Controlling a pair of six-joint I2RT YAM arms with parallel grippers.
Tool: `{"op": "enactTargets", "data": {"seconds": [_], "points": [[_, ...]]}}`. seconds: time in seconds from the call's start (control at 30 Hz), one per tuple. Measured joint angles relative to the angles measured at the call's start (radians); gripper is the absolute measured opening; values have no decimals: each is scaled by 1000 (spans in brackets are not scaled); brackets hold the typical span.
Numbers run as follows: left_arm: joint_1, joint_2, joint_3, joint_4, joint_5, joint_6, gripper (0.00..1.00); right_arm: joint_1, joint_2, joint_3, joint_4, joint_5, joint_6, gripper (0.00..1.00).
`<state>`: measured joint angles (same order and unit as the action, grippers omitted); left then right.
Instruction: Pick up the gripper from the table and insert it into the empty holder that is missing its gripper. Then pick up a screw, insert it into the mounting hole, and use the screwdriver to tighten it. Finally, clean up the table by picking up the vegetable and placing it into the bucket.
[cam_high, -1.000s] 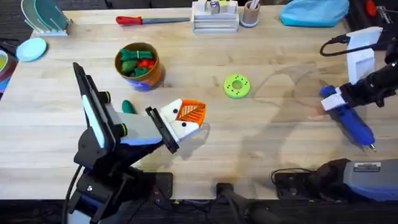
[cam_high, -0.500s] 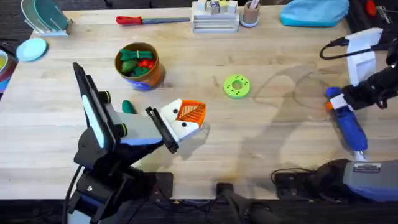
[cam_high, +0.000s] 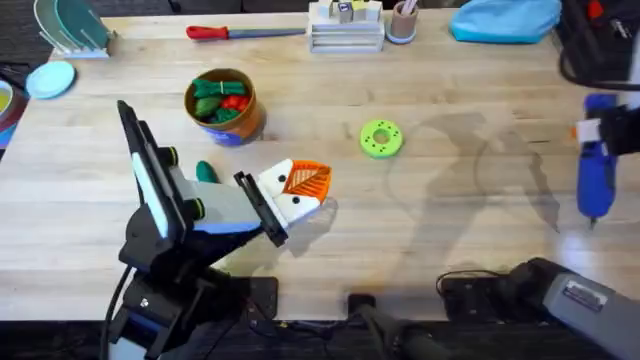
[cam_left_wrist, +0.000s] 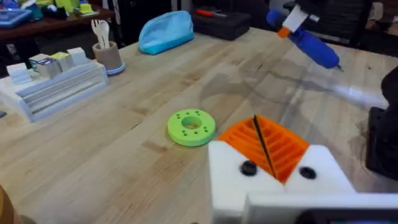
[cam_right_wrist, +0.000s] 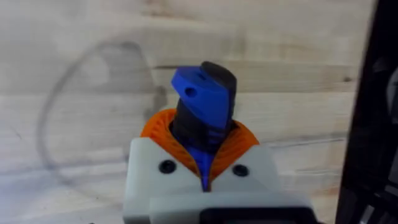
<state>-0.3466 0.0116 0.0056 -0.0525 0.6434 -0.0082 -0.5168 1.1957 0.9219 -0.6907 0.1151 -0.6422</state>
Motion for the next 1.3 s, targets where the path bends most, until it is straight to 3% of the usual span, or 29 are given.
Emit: {"op": "enactTargets", "data": {"seconds": [0.17,0.4,0.6,0.77,0.93,1.13,1.3], "points": [[0,0,0,0,0,0,5,10,-179,-1,23,-60,105,18],[0,0,0,0,0,0,5,31,-406,-2,112,-251,316,18],[0,0,0,0,0,0,5,140,-556,-88,307,-372,482,18],[0,0,0,0,0,0,5,331,-621,-220,546,-453,611,18],[0,0,0,0,0,0,5,596,-605,-311,772,-475,693,18],[0,0,0,0,0,0,5,898,-502,-323,1060,-480,725,18],[0,0,0,0,0,0,5,1080,-366,-323,1332,-483,733,18]]}}
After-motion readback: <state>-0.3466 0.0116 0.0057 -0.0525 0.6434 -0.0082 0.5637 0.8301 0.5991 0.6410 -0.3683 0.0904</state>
